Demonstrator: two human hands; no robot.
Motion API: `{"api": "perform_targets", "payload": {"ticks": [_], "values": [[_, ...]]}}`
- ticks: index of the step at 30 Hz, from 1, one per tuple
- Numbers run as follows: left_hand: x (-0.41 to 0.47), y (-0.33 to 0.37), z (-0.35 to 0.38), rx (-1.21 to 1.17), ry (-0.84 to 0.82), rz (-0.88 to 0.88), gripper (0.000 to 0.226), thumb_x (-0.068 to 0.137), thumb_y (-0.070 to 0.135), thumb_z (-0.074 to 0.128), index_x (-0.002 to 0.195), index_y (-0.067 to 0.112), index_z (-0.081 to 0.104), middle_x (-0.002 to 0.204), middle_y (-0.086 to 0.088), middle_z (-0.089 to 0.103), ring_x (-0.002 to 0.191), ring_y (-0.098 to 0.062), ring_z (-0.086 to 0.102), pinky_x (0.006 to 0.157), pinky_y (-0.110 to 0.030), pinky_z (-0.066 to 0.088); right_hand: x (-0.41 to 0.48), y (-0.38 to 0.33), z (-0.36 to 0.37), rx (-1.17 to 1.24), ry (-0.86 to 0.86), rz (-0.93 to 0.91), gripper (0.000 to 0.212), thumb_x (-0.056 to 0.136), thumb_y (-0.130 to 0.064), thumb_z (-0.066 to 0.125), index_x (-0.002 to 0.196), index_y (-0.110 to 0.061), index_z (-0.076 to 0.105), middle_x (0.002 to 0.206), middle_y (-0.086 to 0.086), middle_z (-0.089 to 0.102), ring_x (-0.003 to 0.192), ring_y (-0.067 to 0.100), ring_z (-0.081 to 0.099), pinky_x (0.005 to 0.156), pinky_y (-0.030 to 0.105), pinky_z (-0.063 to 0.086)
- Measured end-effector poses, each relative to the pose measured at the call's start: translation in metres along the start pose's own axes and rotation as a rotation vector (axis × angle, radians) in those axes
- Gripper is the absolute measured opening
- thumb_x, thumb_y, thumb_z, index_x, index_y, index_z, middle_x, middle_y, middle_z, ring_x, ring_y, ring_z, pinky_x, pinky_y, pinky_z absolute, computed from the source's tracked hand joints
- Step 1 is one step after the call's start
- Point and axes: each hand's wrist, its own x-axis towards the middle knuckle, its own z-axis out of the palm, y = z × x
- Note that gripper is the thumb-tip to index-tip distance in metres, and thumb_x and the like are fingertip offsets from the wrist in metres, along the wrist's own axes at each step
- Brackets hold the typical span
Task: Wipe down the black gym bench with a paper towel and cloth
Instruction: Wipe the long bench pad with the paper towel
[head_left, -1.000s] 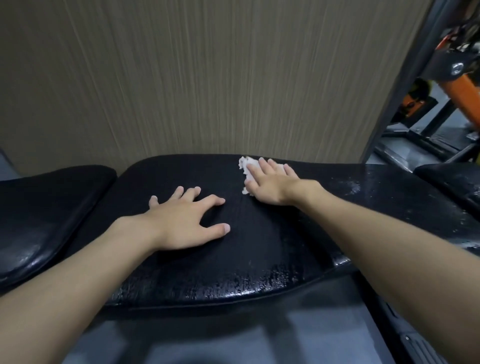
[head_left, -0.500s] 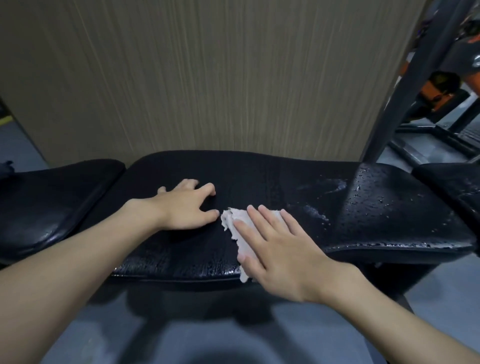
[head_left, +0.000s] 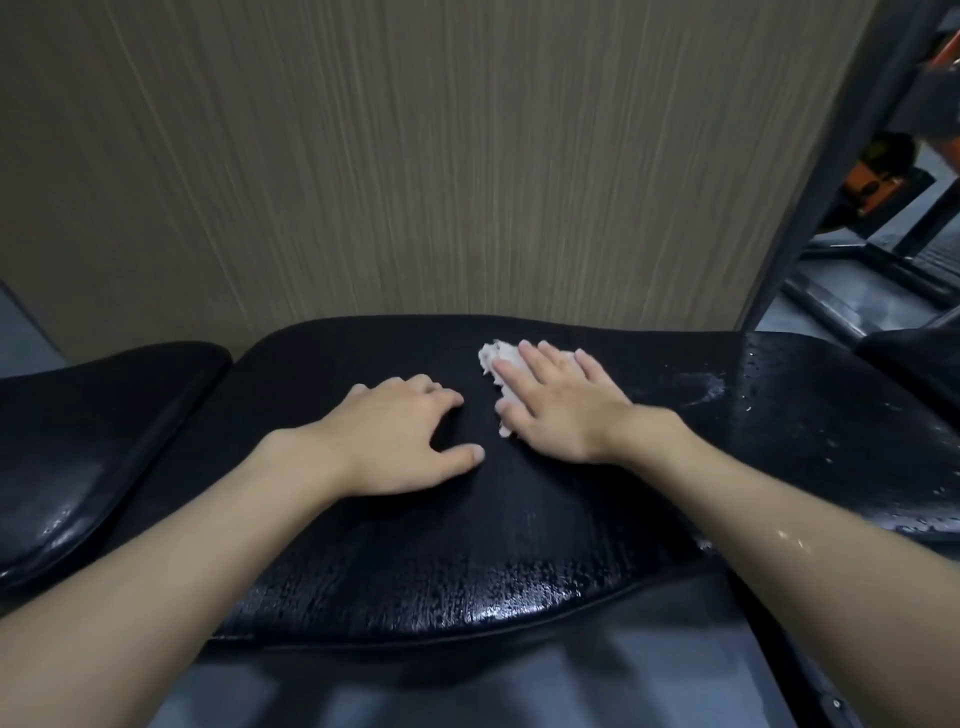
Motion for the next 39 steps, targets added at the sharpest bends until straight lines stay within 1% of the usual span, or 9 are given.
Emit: {"api": "perform_targets", "payload": {"ticks": [4,9,12,15,21,25,29,36,39], "values": [[-0.003,0.008,0.003,0.06,-0.039,-0.013,0.082,0.086,0.075,0.034,0.152,0.027,0.025,0.158,-0.004,0.025,0.143,-0.025,0.027,0.111,-0.051,0.029,0.045,0.019,-0.007,0.027,-0.021,0.082,0.061,0.099,-0.055,0.016,0.156,-0.04,0.0,0.167,0.0,-0.007,0.152,0.017,-0.011,0.121,0.047,-0.008],[-0.001,0.007,0.001,0.051,-0.065,-0.019,0.082,0.086,0.075,0.034,0.151,0.027,0.026,0.157,-0.003,0.026,0.142,-0.025,0.028,0.11,-0.051,0.03,0.078,0.032,-0.011,0.053,-0.021,0.148,0.062,0.097,-0.054,0.015,0.156,-0.041,0.003,0.167,0.0,0.005,0.153,0.019,-0.002,0.121,0.049,-0.004],[0.0,0.007,0.002,0.063,-0.072,-0.028,0.082,0.086,0.075,0.033,0.152,0.027,0.024,0.157,-0.003,0.025,0.142,-0.025,0.028,0.11,-0.052,0.029,0.072,0.027,-0.011,0.052,-0.034,0.156,0.062,0.098,-0.052,0.014,0.157,-0.038,0.002,0.167,0.0,0.001,0.153,0.019,-0.007,0.121,0.049,-0.006],[-0.001,0.007,0.004,0.068,-0.066,-0.032,0.083,0.086,0.075,0.032,0.153,0.027,0.022,0.159,-0.004,0.022,0.143,-0.026,0.026,0.111,-0.053,0.028,0.044,0.018,-0.008,0.035,-0.041,0.125,0.061,0.1,-0.051,0.013,0.157,-0.035,0.0,0.167,0.002,-0.007,0.152,0.02,-0.013,0.12,0.05,-0.008],[-0.004,0.009,0.002,0.078,-0.066,-0.03,0.084,0.087,0.075,0.029,0.154,0.025,0.019,0.161,-0.005,0.02,0.144,-0.027,0.025,0.111,-0.053,0.028,-0.048,-0.001,0.002,-0.004,0.003,0.005,0.06,0.1,-0.052,0.012,0.157,-0.034,0.001,0.167,0.002,-0.006,0.152,0.02,-0.009,0.121,0.049,-0.003],[-0.006,0.011,0.003,0.111,-0.066,-0.027,0.083,0.089,0.073,0.026,0.154,0.023,0.018,0.161,-0.008,0.019,0.145,-0.028,0.023,0.111,-0.053,0.028,-0.107,-0.011,0.01,-0.041,0.034,-0.047,0.077,0.084,-0.058,-0.008,0.157,-0.034,-0.004,0.167,0.001,-0.004,0.153,0.02,-0.007,0.122,0.045,-0.003],[-0.008,0.015,0.004,0.145,-0.079,-0.008,0.076,0.095,0.066,0.024,0.154,0.019,0.018,0.162,-0.011,0.013,0.148,-0.029,0.015,0.112,-0.055,0.026,-0.146,-0.01,0.013,-0.038,0.038,-0.09,0.078,0.084,-0.06,-0.01,0.157,-0.035,-0.005,0.167,-0.001,-0.007,0.152,0.017,-0.012,0.122,0.042,-0.007],[0.007,0.038,0.0,-0.057,0.036,0.103,0.057,0.096,0.052,0.04,0.146,0.025,0.036,0.154,0.0,0.032,0.142,-0.02,0.03,0.11,-0.05,0.03,-0.124,0.0,0.01,-0.041,0.044,-0.06,0.075,0.084,-0.059,-0.014,0.156,-0.039,-0.005,0.167,-0.004,-0.009,0.152,0.015,-0.013,0.122,0.04,-0.008],[0.012,0.044,0.004,-0.005,0.026,0.081,0.054,0.095,0.054,0.039,0.138,0.021,0.039,0.143,-0.003,0.043,0.134,-0.022,0.038,0.104,-0.052,0.034,-0.082,0.018,0.003,-0.021,0.019,0.018,0.06,0.099,-0.054,0.006,0.157,-0.038,-0.002,0.167,-0.002,-0.008,0.152,0.015,-0.011,0.122,0.042,-0.007]]}}
